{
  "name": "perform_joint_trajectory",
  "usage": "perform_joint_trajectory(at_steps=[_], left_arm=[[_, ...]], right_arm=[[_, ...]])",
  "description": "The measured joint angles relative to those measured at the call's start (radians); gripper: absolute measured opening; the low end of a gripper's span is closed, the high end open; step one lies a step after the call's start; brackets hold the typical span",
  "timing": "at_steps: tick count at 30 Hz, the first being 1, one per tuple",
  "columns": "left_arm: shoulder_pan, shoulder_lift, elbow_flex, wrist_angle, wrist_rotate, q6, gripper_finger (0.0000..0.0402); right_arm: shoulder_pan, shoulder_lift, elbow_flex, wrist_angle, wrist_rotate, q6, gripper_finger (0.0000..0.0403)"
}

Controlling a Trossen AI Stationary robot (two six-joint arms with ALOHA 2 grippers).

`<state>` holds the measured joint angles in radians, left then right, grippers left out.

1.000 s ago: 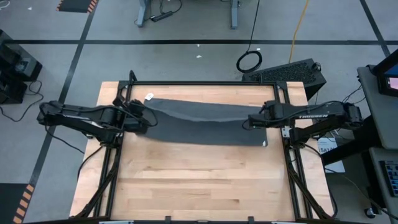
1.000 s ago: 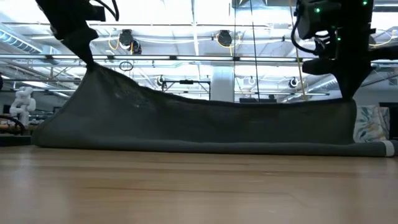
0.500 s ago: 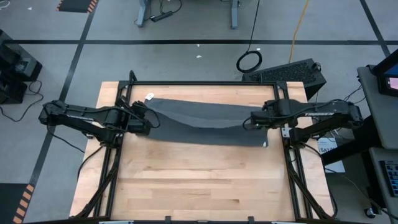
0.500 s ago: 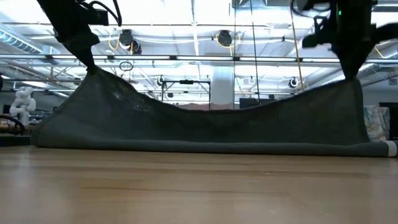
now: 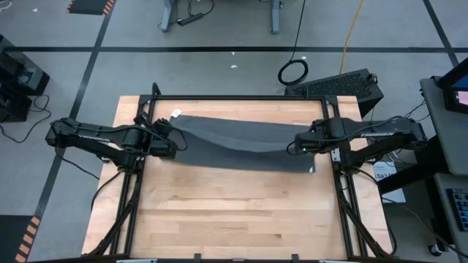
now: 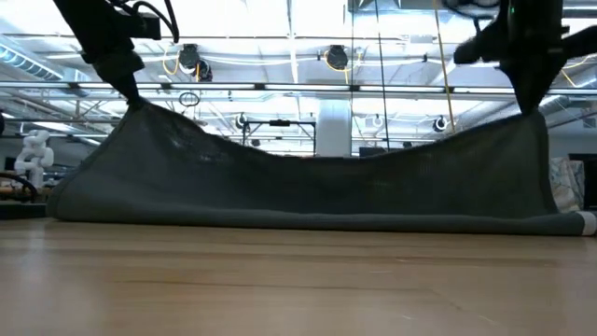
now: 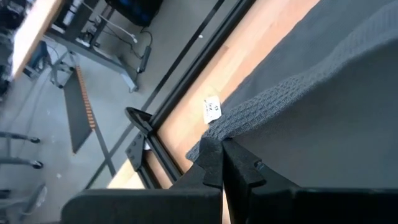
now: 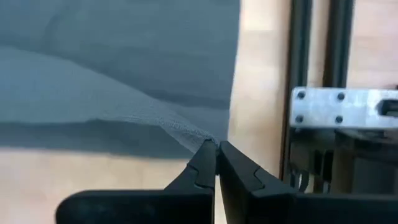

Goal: Roll towel into tight, uniform cylinder
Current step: Roll the towel

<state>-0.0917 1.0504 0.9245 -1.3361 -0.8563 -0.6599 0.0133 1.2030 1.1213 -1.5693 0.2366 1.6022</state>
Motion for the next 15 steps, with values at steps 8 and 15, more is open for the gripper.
perform_joint_trajectory(at_steps=[8, 15], left_arm=[[0.002, 0.0, 0.0, 0.013, -0.012, 0.015, 0.0], [0.001, 0.0, 0.0, 0.019, -0.009, 0.014, 0.0]], right_arm=[[-0.061, 0.0, -0.141, 0.004, 0.086, -0.015, 0.0], [-0.087, 0.0, -0.197, 0.138, 0.123, -0.023, 0.0]])
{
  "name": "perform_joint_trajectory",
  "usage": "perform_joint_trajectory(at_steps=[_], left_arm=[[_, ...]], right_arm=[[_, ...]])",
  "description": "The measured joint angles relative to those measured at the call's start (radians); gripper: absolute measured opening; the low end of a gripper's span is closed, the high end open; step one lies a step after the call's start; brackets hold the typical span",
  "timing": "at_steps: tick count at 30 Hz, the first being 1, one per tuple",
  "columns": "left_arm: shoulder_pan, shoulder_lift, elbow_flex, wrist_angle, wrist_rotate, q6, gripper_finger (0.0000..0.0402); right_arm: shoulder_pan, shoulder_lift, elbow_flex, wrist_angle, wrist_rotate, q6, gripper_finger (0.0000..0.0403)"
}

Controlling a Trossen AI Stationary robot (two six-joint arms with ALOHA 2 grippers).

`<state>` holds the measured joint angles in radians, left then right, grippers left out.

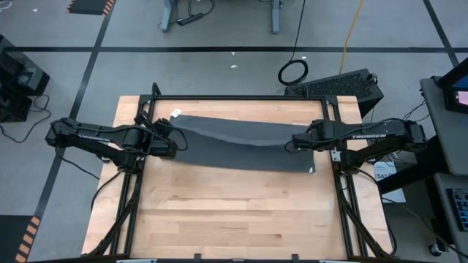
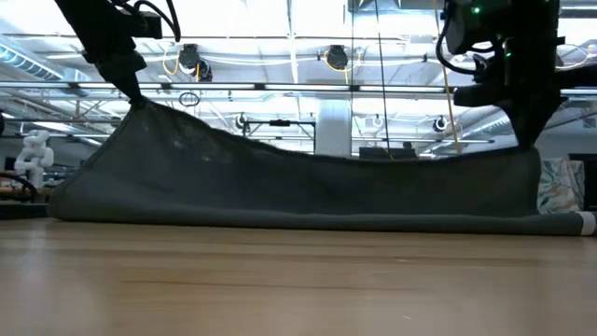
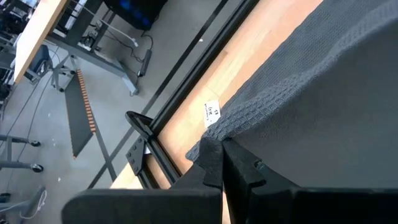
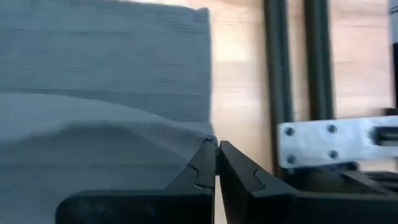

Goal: Roll towel into tight, uniform cylinder
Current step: Roll the towel

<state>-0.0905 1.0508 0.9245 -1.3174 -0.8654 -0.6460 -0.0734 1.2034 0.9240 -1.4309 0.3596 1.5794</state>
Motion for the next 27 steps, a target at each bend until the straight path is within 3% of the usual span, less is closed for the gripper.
perform_joint_trajectory(at_steps=[15, 27], left_arm=[[0.0, 0.029, 0.0, 0.029, 0.001, -0.001, 0.0], [0.0, 0.077, 0.0, 0.064, -0.004, 0.0, 0.0]], right_arm=[[-0.036, 0.036, -0.044, 0.015, 0.06, 0.034, 0.0003], [-0.05, 0.088, -0.044, 0.017, 0.088, 0.083, 0.0071]])
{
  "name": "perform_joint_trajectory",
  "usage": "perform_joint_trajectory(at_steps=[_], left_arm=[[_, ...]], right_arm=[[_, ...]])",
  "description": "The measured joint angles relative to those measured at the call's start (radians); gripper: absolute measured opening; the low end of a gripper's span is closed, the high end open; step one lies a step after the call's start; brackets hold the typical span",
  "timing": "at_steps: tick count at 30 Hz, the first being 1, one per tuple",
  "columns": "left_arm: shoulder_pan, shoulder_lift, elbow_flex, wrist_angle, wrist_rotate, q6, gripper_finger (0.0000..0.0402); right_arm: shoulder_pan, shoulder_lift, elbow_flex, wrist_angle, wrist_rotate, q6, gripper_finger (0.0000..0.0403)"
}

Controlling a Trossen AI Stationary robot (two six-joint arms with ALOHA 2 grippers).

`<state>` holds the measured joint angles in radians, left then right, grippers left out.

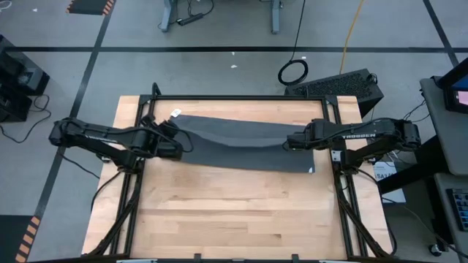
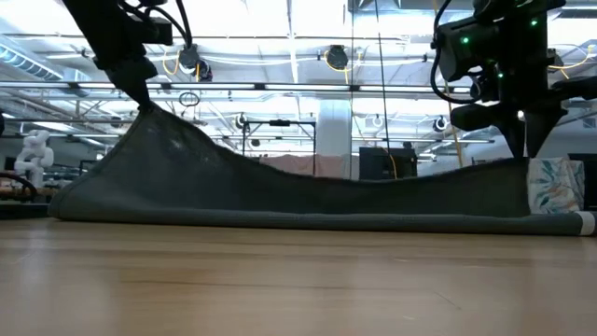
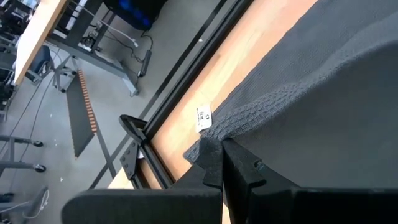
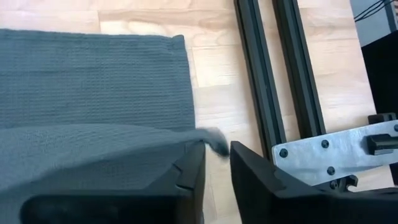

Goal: Roll towel into tight, uniform cylinder
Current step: Roll the towel

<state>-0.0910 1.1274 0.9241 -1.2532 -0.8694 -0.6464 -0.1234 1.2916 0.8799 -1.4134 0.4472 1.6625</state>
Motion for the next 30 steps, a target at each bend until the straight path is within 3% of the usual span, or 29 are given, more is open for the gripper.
perform_joint_trajectory(at_steps=[9, 15, 21, 30], left_arm=[[0.023, 0.075, 0.0, 0.068, -0.072, 0.002, 0.0], [0.071, 0.127, 0.0, 0.091, -0.076, 0.005, 0.0003], [0.13, 0.156, 0.0, 0.096, -0.076, -0.002, 0.0025], [0.266, 0.163, 0.0, 0.096, 0.042, -0.003, 0.0055]], right_arm=[[0.0, -0.001, 0.007, -0.015, -0.01, 0.031, 0.0117], [0.001, -0.01, 0.083, -0.071, -0.019, 0.023, 0.0131], [0.011, -0.011, 0.156, -0.043, -0.031, -0.102, 0.0132], [0.004, -0.001, 0.143, 0.115, -0.25, -0.195, 0.0132]])
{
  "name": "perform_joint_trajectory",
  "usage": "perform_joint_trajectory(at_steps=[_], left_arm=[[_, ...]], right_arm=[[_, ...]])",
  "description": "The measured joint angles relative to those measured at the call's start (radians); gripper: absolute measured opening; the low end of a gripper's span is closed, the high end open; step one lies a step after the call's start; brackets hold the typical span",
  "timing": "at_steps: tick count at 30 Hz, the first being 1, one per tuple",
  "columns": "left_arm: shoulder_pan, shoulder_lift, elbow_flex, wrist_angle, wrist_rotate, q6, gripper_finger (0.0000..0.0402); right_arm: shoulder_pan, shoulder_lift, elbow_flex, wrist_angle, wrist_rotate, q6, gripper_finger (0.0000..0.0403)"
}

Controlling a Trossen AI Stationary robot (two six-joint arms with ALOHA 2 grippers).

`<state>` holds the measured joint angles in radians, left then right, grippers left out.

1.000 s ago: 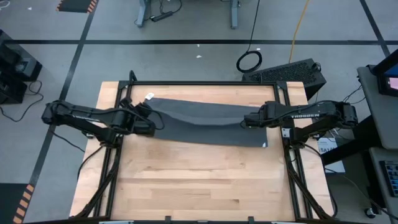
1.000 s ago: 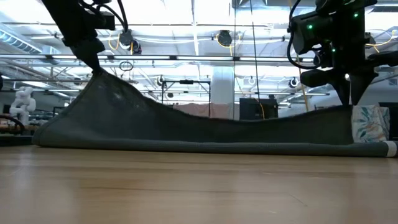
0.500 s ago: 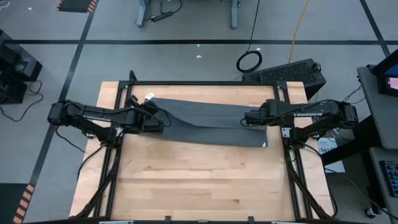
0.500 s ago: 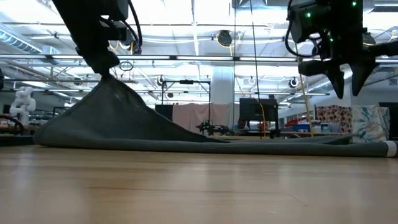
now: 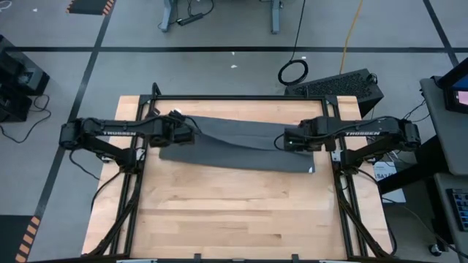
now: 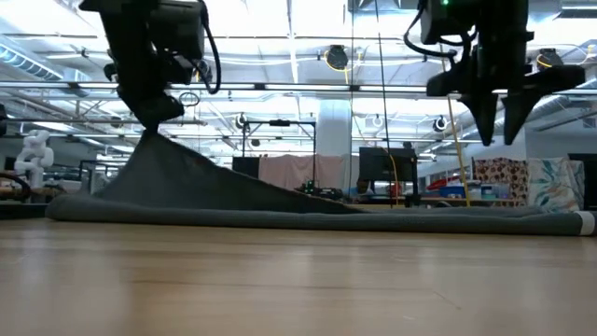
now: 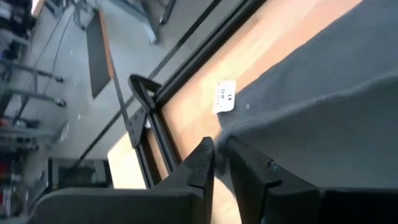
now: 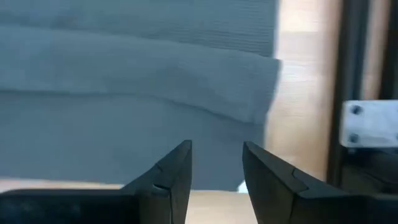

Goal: Roll towel into tight, uniform cylinder
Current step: Roll the towel

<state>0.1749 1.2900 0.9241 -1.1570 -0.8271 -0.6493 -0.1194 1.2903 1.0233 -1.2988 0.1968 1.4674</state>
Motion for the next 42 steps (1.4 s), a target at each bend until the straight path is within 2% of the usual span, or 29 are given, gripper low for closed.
perform_joint_trajectory(at_steps=[6, 12, 15, 17, 21, 22, 25, 28, 31, 34, 37, 42], left_arm=[[0.088, 0.0, 0.0, 0.053, 0.011, 0.04, 0.0092], [0.166, 0.0, 0.0, 0.184, 0.05, 0.199, 0.0115], [0.196, 0.0, 0.02, 0.192, 0.064, 0.288, 0.0116], [0.225, -0.007, 0.049, 0.191, 0.143, 0.357, 0.0117], [0.311, -0.026, 0.068, 0.151, 0.531, 0.5, 0.0117], [0.327, -0.026, 0.067, 0.114, 0.581, 0.529, 0.0117], [0.363, -0.02, 0.04, 0.071, 0.548, 0.647, 0.0117], [0.4, -0.018, 0.014, 0.113, 0.548, 0.892, 0.0117], [0.44, -0.018, -0.003, 0.157, 0.653, 1.147, 0.0117], [0.5, -0.019, -0.005, 0.189, 0.747, 1.31, 0.0117], [0.562, -0.019, -0.006, 0.21, 0.784, 1.402, 0.0117], [0.663, -0.019, -0.006, 0.158, 0.94, 1.478, 0.0117]], right_arm=[[-0.019, -0.006, 0.0, 0.063, -0.01, -0.069, 0.0132], [-0.018, -0.006, 0.0, 0.098, -0.02, -0.117, 0.0132], [-0.016, -0.006, 0.0, 0.088, -0.052, -0.164, 0.0132], [-0.015, -0.006, 0.0, 0.085, -0.084, -0.209, 0.0132], [-0.015, -0.006, 0.0, 0.083, -0.18, -0.317, 0.0132], [-0.015, -0.006, 0.0, 0.083, -0.203, -0.338, 0.0132], [-0.015, -0.006, 0.0, 0.084, -0.231, -0.371, 0.0132], [-0.015, -0.011, 0.0, 0.098, -0.222, -0.376, 0.0132], [-0.017, -0.012, 0.0, 0.122, -0.218, -0.406, 0.0132], [-0.016, -0.014, 0.0, 0.122, -0.218, -0.414, 0.0132], [-0.009, -0.018, 0.0, 0.119, -0.214, -0.414, 0.0132], [0.009, -0.022, 0.0, 0.118, -0.173, -0.414, 0.0132]])
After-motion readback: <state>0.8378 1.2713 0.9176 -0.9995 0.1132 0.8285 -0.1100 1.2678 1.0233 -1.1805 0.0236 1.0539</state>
